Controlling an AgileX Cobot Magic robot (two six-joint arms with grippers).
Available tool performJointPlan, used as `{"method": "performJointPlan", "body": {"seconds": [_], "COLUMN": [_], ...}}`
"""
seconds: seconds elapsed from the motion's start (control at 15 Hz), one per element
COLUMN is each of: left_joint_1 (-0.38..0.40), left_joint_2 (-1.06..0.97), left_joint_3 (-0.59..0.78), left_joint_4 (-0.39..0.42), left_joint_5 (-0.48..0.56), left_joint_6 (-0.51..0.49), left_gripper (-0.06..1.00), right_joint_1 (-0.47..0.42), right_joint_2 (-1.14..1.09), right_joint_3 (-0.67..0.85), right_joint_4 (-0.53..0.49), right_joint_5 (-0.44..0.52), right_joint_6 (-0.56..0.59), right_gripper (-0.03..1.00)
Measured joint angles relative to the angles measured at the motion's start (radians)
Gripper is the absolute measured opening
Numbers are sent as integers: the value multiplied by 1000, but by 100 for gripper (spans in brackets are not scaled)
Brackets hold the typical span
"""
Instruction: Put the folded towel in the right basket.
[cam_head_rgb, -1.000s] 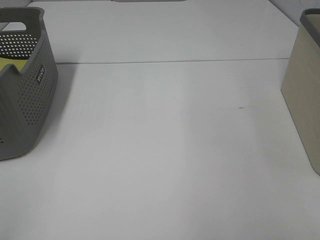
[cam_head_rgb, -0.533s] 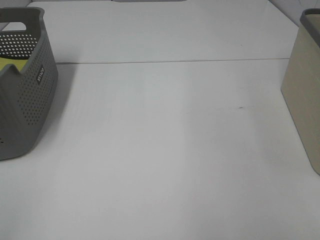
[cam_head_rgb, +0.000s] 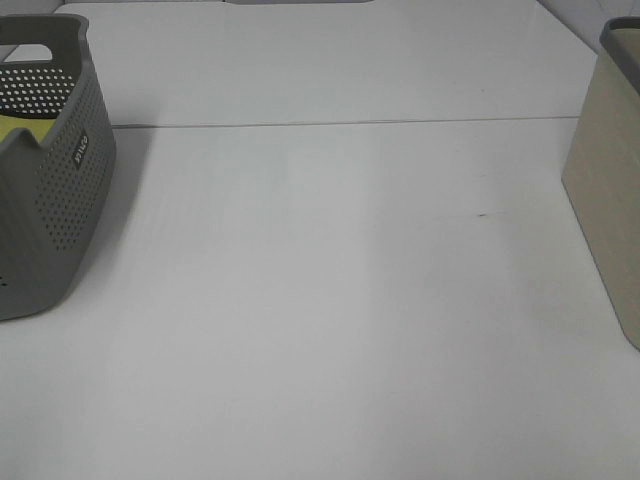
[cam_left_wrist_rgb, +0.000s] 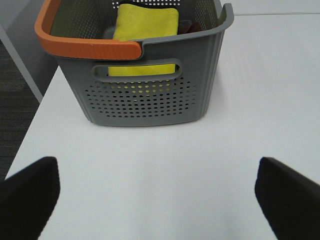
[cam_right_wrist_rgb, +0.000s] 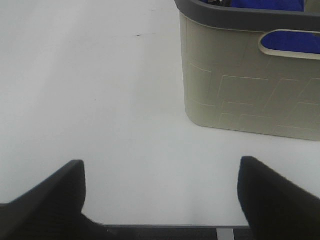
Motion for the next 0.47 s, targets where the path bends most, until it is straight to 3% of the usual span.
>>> {"method": "performJointPlan", "body": {"seconds": [0.47], "left_joint_1": [0], "left_joint_2": [0], "left_joint_3": [0], "left_joint_4": [0], "left_joint_5": [0], "left_joint_6": [0], "left_gripper": [99], "right_joint_1": [0], "right_joint_2": [0], "right_joint_3": [0], "right_joint_4": [0], "right_joint_5": [1], "right_joint_6": [0], "right_gripper": [80]}}
